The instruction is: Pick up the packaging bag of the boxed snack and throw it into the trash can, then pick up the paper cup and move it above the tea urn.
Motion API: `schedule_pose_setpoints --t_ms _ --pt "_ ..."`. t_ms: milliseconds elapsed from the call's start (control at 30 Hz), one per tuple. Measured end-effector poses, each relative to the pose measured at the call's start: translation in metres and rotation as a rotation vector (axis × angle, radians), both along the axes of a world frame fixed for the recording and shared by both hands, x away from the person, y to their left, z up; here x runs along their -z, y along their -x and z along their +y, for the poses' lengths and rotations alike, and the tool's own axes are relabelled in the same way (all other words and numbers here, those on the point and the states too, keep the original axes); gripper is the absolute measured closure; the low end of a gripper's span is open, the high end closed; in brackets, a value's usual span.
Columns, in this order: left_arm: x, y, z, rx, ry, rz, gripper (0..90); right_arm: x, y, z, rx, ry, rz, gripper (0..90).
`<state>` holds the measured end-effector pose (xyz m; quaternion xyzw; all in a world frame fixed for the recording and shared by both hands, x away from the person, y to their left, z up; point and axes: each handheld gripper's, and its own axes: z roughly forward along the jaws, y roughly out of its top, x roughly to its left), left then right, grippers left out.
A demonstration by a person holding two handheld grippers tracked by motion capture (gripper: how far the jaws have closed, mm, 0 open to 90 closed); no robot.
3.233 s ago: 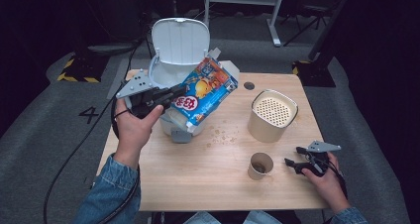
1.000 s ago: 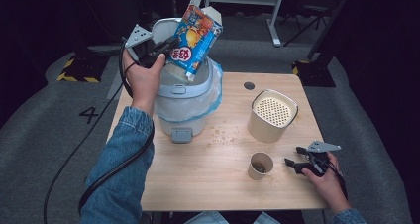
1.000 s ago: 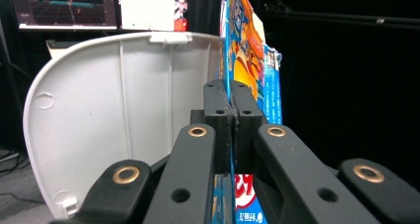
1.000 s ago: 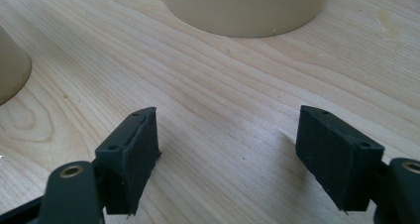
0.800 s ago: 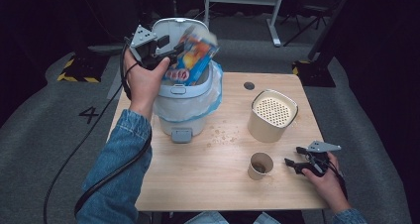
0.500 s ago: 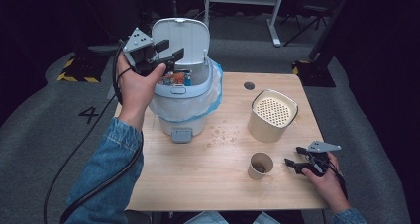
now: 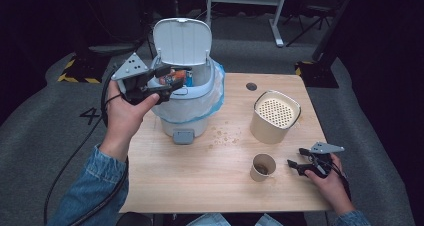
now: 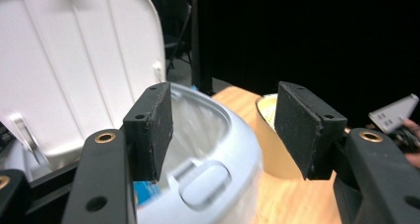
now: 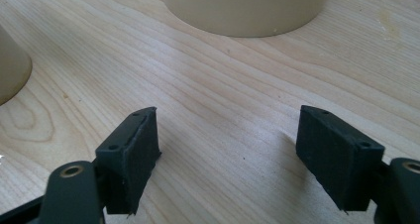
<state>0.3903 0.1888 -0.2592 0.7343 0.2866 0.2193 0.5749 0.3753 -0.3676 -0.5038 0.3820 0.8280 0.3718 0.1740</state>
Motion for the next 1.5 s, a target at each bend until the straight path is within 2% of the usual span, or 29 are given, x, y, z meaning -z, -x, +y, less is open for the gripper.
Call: schedule_pose_setpoints --t_ms 200,267,300,333,400,500,533,600,700,733,767,833,867,900,967,1133,1200,1233,1267,1300,1467,1500 --pt "0.027 0.013 -0.004 0.063 -0.017 0.030 39.0 0.000 0.000 0.000 0.004 0.004 -0.001 24.9" --pt "0.038 0.016 -0.005 0.079 -0.032 0.036 39.0 0.000 0.001 0.000 0.007 0.004 -0.001 24.5" --pt "0.043 0.018 -0.006 0.090 -0.054 0.033 38.7 0.000 0.001 0.000 0.010 0.004 -0.001 23.1" --pt "0.043 0.018 -0.006 0.090 -0.054 0.033 38.7 0.000 0.001 0.000 0.010 0.004 -0.001 23.1" --pt "0.056 0.025 -0.008 0.104 -0.078 0.033 38.9 0.000 0.000 0.001 0.019 0.006 0.002 21.9" --pt "0.071 0.030 -0.011 0.131 -0.083 0.058 38.8 0.000 0.001 0.002 0.043 0.010 0.004 19.7" --pt "0.071 0.030 -0.011 0.131 -0.083 0.058 38.8 0.000 0.001 0.002 0.043 0.010 0.004 19.7" --pt "0.087 0.034 -0.014 0.140 -0.107 0.082 38.8 -0.001 0.001 0.002 0.043 0.011 0.005 21.8" --pt "0.102 0.036 -0.015 0.146 -0.114 0.109 38.7 -0.002 0.001 0.002 0.039 0.008 0.015 26.8" --pt "0.102 0.036 -0.015 0.146 -0.114 0.109 38.4 -0.002 0.001 0.002 0.039 0.008 0.015 26.8" --pt "0.112 0.038 -0.015 0.151 -0.109 0.129 37.9 -0.004 0.002 0.003 0.025 0.017 0.012 28.5" --pt "0.122 0.040 -0.015 0.158 -0.061 0.149 37.8 -0.005 0.003 0.004 0.008 0.021 0.017 29.1" --pt "0.127 0.039 -0.015 0.166 -0.060 0.166 38.2 -0.007 0.004 0.004 0.001 0.019 0.018 29.9" --pt "0.130 0.038 -0.015 0.176 -0.079 0.185 38.0 -0.008 0.005 0.005 -0.004 0.013 0.018 30.0" --pt "0.136 0.038 -0.013 0.157 -0.093 0.189 38.3 -0.012 0.008 0.006 -0.026 0.006 0.017 30.0" --pt "0.146 0.038 -0.014 0.157 -0.111 0.217 38.0 -0.019 0.013 0.010 -0.061 -0.010 0.012 28.4" --pt "0.155 0.038 -0.014 0.136 -0.155 0.247 38.1 -0.022 0.017 0.013 -0.066 -0.047 0.021 26.1" --pt "0.158 0.039 -0.015 0.120 -0.193 0.249 38.1 -0.022 0.018 0.014 -0.063 -0.066 0.033 25.9" --pt "0.158 0.039 -0.015 0.120 -0.193 0.249 38.2 -0.023 0.019 0.015 -0.063 -0.086 0.040 26.2" --pt "0.164 0.040 -0.016 0.095 -0.243 0.258 38.5 -0.024 0.020 0.016 -0.071 -0.094 0.035 27.0" --pt "0.176 0.041 -0.016 0.104 -0.242 0.292 39.0 -0.030 0.026 0.023 -0.126 -0.086 0.021 26.1" --pt "0.180 0.040 -0.017 0.105 -0.253 0.298 39.0 -0.030 0.026 0.023 -0.126 -0.086 0.021 26.1"
